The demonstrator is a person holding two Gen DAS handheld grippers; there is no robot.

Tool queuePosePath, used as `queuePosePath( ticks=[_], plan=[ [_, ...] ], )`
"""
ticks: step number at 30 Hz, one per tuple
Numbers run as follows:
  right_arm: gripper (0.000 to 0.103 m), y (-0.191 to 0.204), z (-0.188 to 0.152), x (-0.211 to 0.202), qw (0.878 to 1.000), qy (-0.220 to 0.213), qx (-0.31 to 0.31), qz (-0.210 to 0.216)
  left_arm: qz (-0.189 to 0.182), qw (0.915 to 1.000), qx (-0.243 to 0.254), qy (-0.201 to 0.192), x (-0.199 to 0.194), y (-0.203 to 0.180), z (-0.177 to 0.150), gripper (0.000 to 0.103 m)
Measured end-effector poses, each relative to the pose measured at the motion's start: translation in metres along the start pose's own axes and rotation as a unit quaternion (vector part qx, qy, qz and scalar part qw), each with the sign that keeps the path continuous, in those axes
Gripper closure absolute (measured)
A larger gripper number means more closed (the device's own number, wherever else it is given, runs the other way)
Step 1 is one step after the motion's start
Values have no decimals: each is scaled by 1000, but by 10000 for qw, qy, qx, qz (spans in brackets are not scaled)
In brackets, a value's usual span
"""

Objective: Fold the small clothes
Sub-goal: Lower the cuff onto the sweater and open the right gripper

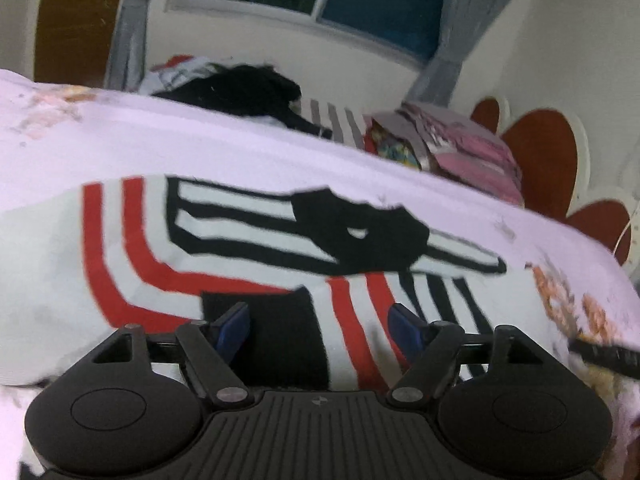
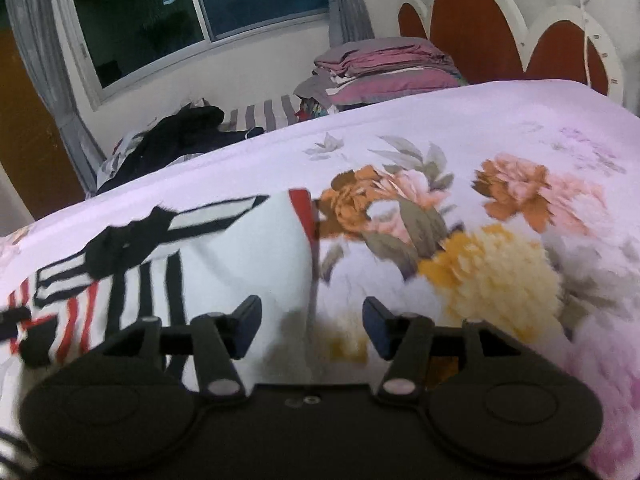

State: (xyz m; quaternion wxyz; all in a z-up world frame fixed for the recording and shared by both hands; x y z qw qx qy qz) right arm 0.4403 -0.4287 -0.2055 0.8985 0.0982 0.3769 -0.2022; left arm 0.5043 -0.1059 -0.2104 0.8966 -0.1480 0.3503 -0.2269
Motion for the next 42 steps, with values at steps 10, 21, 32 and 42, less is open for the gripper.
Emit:
queuePosePath(
  ticks=[10,21,32,42],
  plan=[
    [67,22,34,76,9996,198,-27,-192,159,9991,90,385,15,17,-19,28],
    [63,32,32,49,9997,110,-207,60,214,9993,-140,266,10,10,-8,28],
    [46,33,1,10,9982,115,-586,-92,369,9987,-244,254,-18,13,-6,28],
    [37,125,-27,-64,9899,-61,-943,1060,1056,9923,-648,-69,-118,81,-15,27]
  ],
)
Point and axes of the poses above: each gripper's, at about its wrist camera, not at the fingertips, and x roughly the way its jaws point, y to its left, z to its top, the point moved 8 cm from there along x, roughly the way its jaws point, and after that the axes turned 14 degrees about -z, right-handed, at the moved point
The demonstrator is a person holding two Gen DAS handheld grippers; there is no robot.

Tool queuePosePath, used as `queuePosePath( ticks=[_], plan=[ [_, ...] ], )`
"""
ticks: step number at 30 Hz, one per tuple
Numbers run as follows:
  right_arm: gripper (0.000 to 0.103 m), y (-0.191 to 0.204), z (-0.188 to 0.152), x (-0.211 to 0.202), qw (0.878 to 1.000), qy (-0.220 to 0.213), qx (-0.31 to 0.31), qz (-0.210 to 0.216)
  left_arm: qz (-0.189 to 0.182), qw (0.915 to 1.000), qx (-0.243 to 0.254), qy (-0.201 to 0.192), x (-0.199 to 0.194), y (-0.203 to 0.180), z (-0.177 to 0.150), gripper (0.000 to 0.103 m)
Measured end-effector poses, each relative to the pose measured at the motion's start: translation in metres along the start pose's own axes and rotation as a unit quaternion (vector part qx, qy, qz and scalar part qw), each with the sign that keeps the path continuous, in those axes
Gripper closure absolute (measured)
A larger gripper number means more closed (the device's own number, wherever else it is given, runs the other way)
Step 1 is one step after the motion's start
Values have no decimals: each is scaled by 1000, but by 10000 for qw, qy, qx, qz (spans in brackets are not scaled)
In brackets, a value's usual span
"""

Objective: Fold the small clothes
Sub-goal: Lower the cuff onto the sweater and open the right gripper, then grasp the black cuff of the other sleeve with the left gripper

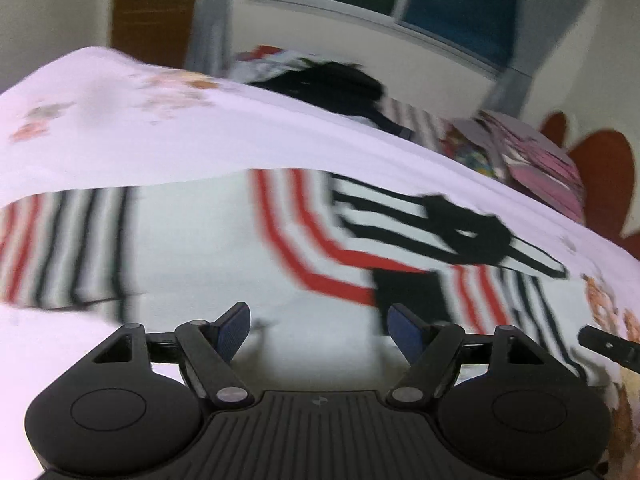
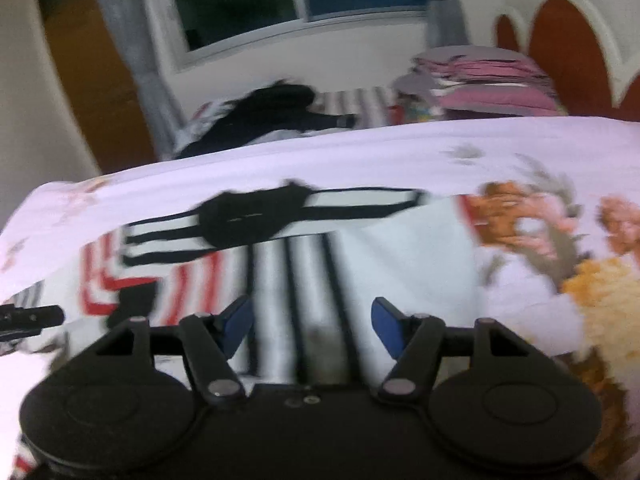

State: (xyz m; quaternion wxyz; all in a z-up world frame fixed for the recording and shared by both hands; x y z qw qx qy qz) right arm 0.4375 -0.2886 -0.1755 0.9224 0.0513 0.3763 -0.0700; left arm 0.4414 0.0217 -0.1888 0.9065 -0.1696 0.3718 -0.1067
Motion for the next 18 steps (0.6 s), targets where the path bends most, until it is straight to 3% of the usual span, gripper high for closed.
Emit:
queuePosePath(
  ticks=[2,4,9,18],
  plan=[
    [32,26,-2,-4,9998,1,-128,162,215,9995,-207,-80,-16,30,1,17],
    [32,48,-4,-5,9994,3,-230,254,393,9979,-460,-239,-32,62,4,14],
    [32,99,-8,-7,9982,20,-410,431,610,9914,-1054,-474,-62,129,5,14],
    [33,160,-11,1,9965,-44,-751,356,893,9820,-1551,-610,-83,213,2,14]
  ],
)
Point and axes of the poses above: each gripper's, at about its wrist camera, not at the fingertips, and x roughly the way its jaws point, y to its left, z to its top, the point moved 8 cm from there along x, roughly the way its jaws point, and after that the axes turned 14 degrees about -z, right-handed, at the moved point
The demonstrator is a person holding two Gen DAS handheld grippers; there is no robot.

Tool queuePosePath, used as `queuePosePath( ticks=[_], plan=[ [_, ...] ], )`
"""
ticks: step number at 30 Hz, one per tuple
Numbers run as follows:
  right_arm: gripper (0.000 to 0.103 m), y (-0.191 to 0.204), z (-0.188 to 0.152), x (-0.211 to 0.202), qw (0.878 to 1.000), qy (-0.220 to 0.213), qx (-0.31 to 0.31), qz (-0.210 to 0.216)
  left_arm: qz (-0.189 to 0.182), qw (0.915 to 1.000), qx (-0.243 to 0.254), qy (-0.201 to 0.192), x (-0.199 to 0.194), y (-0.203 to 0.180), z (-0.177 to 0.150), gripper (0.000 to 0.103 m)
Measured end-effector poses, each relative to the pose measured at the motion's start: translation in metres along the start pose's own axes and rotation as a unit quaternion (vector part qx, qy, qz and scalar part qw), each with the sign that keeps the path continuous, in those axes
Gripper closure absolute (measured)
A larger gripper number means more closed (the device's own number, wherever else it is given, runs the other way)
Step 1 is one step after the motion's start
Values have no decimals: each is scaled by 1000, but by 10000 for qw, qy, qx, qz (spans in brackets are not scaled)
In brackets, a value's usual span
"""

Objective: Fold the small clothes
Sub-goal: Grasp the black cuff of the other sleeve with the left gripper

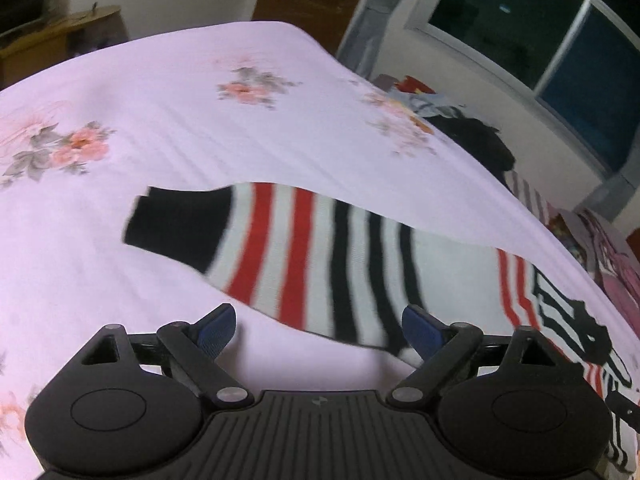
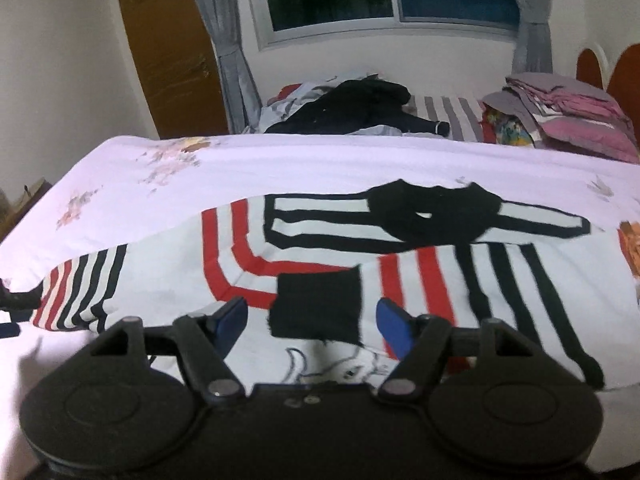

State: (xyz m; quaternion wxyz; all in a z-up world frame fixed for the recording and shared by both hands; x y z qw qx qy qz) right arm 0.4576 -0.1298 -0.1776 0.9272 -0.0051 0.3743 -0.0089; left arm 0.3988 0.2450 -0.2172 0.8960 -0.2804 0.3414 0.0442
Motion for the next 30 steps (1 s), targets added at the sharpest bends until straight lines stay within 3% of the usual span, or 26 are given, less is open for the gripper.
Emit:
queuePosePath(
  ticks=[9,14,26,27,29,30],
  plan=[
    [42,21,1,28,9997,195,-81,-150,64,9995,-305,-59,7,41,7,14],
    [49,29,12,41,9987,134,-318,-386,-39,9974,-712,-89,18,60,6,14],
    [49,18,17,63,9962,237,-329,-768,-263,9932,-978,-575,37,64,25,14],
    [49,16,17,64,9962,234,-310,-778,-232,9935,-939,-608,38,64,26,17],
    [49,15,14,68,9956,277,-345,-830,-140,9941,-853,-660,40,63,29,40],
    [49,14,11,72,9952,342,-361,-845,-152,9938,-883,-658,42,64,29,46]
  ],
)
Point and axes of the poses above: each gripper's, at about its wrist camera, not at the fingertips, and x roughly the way its jaws point, y to its left, z to its top, the point moved 8 cm from there along x, roughly the way its jaws point, and after that the axes turned 14 degrees about -z, right-handed, at the moved point
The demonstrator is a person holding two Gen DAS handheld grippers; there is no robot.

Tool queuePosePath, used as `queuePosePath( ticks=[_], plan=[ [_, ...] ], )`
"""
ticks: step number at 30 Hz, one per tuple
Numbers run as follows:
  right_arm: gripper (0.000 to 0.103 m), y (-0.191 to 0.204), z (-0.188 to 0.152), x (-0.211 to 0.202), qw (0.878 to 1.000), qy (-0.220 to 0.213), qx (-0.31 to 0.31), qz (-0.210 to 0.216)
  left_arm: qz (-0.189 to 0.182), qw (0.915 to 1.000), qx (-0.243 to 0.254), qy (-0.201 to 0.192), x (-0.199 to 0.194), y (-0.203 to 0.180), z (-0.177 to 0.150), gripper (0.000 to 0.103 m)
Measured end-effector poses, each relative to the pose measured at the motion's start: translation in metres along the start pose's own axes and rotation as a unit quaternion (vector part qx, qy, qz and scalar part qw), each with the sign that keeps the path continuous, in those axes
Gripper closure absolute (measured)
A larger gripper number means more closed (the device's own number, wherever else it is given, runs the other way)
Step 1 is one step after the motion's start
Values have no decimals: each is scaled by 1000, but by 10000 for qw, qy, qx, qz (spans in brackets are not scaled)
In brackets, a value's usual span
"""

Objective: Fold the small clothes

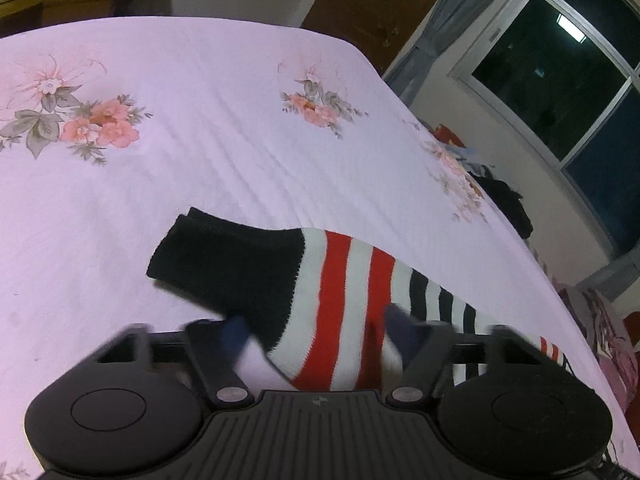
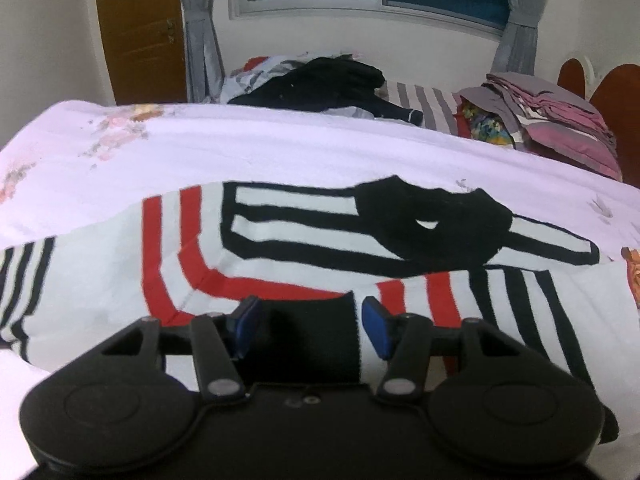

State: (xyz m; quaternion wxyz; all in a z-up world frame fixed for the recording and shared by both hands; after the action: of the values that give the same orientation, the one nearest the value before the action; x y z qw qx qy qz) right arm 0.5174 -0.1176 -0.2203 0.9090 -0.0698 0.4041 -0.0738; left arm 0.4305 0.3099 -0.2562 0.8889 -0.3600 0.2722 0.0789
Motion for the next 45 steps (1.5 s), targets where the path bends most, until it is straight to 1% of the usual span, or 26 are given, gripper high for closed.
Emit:
queuePosePath(
  ticks=[1,3,4,5,6,9,11,14,17,19,21,24,27,30,32,34,36,37,38,41,42,43,45],
  plan=[
    [49,0,-4,5,9999,109,-19,-5,23,10000,-35,-3,1,1,1,54],
    [49,1,-11,14,9997,230,-87,-11,13,9999,-104,-30,2,3,3,64],
    [48,1,-12,15,9997,208,-111,-12,6,9999,-110,-17,4,3,3,76],
    [47,2,-13,15,9997,196,-111,-8,0,9999,-106,3,5,3,3,89],
    [47,2,-12,14,9997,207,-95,-1,-20,9999,-106,14,6,3,3,93],
    [47,-1,-8,11,9997,205,60,140,-92,10000,1,-35,6,-4,5,93],
    [47,-4,-6,7,9996,168,126,188,-187,9997,118,-79,4,-12,7,97],
    [47,-6,-4,1,9995,110,125,253,-326,9989,280,-165,0,-27,12,97],
    [47,-12,-2,-3,9990,72,260,359,-569,9968,513,-239,-7,-51,16,97],
    [47,-18,1,-9,9985,40,352,407,-805,9938,720,-268,-13,-76,17,97],
    [47,-26,3,-15,9980,-14,444,448,-1114,9883,1011,-246,-13,-110,14,97],
    [47,-43,5,-23,9973,-95,579,451,-1644,9758,1439,-57,-7,-169,-4,97],
    [47,-67,2,-30,9966,-137,715,391,-2119,9591,1862,243,7,-231,-41,97],
    [47,-96,-5,-33,9957,-113,882,279,-2480,9410,2186,720,30,-281,-94,97],
    [47,-115,-12,-34,9951,-90,969,179,-2618,9287,2394,1082,44,-304,-135,97],
    [47,-130,-20,-35,9947,-47,1020,112,-2679,9169,2567,1471,54,-319,-172,97],
    [47,-142,-29,-34,9944,4,1052,62,-2657,9024,2809,1900,59,-331,-207,97],
    [47,-145,-32,-33,9943,30,1060,78,-2598,8952,2998,2031,59,-334,-219,97],
    [45,-148,-35,-33,9941,44,1077,106,-2530,8914,3170,2022,53,-337,-228,97],
    [41,-150,-39,-36,9931,55,1135,292,-2428,8866,3356,2057,44,-338,-231,96],
    [41,-148,-38,-37,9925,36,1162,372,-2414,8867,3381,2031,40,-336,-227,96],
    [40,-146,-36,-39,9922,9,1173,426,-2368,8884,3394,1986,37,-334,-223,94],
    [36,-138,-32,-45,9913,-50,1167,604,-2303,8925,3364,1930,27,-323,-210,76]
  ],
)
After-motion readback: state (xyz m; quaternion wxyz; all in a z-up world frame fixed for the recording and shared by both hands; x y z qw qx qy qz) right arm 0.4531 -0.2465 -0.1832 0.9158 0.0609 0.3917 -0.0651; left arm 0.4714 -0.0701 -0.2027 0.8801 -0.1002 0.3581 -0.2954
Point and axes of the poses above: each gripper's, at about its wrist camera, not at the fingertips, and x roughly the way its jaws point, y to its left, z to its top, the point moved 8 cm from there along x, roughly the way its jaws point, and after that the axes turned 14 degrees about -z, right-handed, at the moved point
